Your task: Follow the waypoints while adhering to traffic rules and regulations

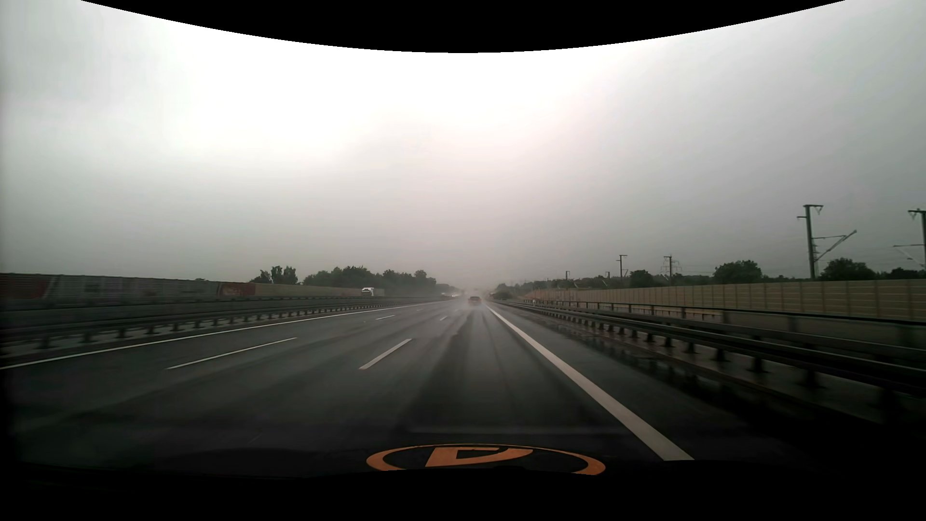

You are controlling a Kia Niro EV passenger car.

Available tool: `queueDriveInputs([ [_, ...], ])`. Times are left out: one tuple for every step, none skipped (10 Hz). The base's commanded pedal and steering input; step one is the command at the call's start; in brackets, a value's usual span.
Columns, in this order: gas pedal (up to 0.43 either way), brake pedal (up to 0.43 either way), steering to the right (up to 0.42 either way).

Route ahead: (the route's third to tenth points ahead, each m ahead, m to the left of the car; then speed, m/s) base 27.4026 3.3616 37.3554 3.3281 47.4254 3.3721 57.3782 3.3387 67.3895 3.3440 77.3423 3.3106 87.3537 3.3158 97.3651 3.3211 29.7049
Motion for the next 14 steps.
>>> queueDriveInputs([
  [0.22, 0.0, 0.0],
  [0.22, 0.0, 0.0],
  [0.22, 0.0, 0.0],
  [0.22, 0.0, 0.0],
  [0.22, 0.0, 0.0],
  [0.22, 0.0, 0.0],
  [0.22, 0.0, 0.0],
  [0.22, 0.0, -0.001],
  [0.22, 0.0, -0.002],
  [0.22, 0.0, -0.002],
  [0.22, 0.0, -0.002],
  [0.22, 0.0, -0.003],
  [0.22, 0.0, -0.002],
  [0.22, 0.0, -0.002],
])
